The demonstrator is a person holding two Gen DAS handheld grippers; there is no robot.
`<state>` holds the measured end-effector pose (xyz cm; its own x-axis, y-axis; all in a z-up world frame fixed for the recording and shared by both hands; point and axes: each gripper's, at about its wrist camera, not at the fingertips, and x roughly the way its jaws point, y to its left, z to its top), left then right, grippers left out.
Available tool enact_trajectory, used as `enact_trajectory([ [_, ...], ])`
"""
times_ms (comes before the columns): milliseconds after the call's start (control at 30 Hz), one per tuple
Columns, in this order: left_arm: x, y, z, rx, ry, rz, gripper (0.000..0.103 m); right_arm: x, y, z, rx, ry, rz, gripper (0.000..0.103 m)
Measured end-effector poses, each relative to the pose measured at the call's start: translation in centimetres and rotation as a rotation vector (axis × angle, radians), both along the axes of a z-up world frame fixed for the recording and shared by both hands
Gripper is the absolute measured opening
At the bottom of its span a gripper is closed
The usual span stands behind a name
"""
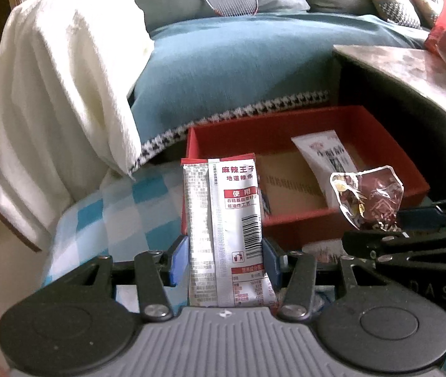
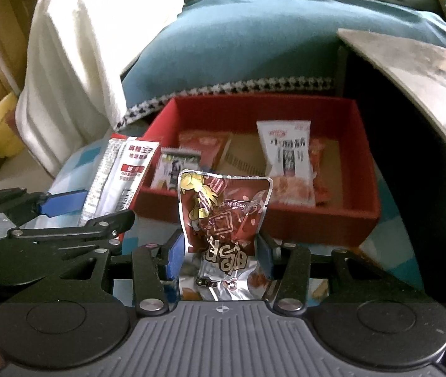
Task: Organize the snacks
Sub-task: 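Lift both held snacks and carry them over the red box, then lower the strip and brown pouch into the box and open both grippers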
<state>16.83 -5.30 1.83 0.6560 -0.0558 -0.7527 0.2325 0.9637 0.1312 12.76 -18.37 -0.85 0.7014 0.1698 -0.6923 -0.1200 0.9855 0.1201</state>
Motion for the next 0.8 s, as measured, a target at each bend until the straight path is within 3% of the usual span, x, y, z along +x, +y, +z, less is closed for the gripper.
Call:
enact_trajectory([
  [800, 7.0, -2.7, -0.4, 0.014, -0.048, 0.006, 0.043, 6.5, -2.5, 1.0, -0.037, -0.054, -0.067, 0.055],
])
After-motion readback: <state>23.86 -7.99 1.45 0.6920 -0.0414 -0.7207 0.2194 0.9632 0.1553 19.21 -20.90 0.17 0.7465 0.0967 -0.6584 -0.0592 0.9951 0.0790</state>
